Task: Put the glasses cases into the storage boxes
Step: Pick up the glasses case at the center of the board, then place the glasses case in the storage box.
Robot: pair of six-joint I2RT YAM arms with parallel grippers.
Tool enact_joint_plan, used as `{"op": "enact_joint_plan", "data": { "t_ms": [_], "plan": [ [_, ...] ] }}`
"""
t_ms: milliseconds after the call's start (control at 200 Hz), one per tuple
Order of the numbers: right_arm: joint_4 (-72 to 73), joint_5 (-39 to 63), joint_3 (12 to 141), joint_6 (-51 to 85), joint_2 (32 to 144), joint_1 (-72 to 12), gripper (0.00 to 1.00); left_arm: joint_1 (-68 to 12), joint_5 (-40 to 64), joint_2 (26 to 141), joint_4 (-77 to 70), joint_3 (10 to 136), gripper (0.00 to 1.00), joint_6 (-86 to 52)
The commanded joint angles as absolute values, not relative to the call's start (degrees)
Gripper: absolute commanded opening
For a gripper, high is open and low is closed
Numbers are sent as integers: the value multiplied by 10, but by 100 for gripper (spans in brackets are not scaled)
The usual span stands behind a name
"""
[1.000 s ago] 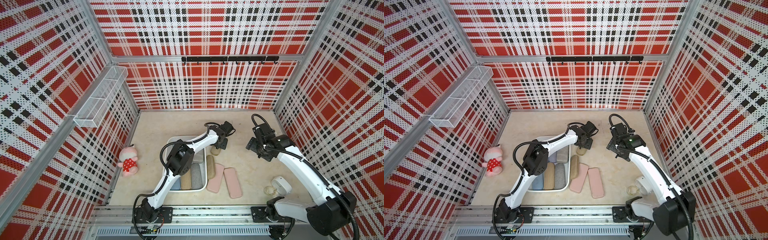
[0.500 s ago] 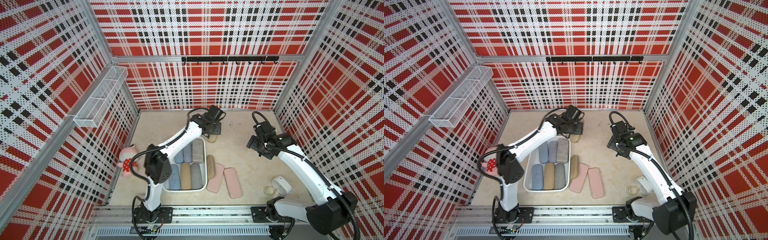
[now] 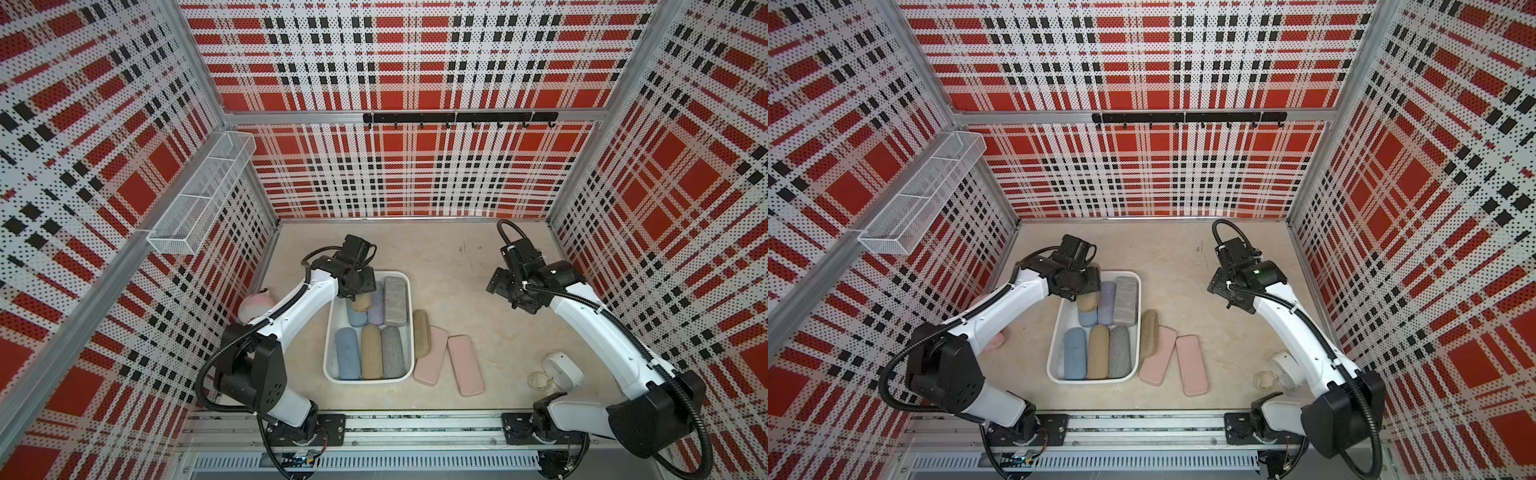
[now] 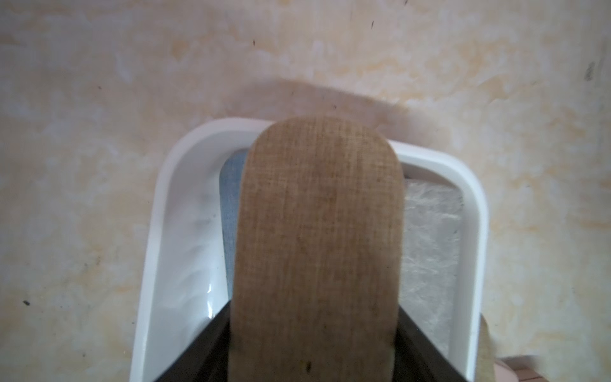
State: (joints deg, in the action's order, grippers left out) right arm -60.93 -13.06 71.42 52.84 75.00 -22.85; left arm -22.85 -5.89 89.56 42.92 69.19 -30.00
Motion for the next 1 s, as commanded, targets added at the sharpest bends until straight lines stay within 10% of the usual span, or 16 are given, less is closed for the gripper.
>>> {"op": "enact_joint_plan", "data": {
  "t_ms": [0, 992],
  "plan": [
    [-607, -135, 724, 549, 763, -260, 87, -227, -52, 916, 368, 689, 65, -284],
    [-591, -122, 699, 586, 774, -322, 87, -283, -68, 1000, 341, 699, 77, -284]
  ]
}}
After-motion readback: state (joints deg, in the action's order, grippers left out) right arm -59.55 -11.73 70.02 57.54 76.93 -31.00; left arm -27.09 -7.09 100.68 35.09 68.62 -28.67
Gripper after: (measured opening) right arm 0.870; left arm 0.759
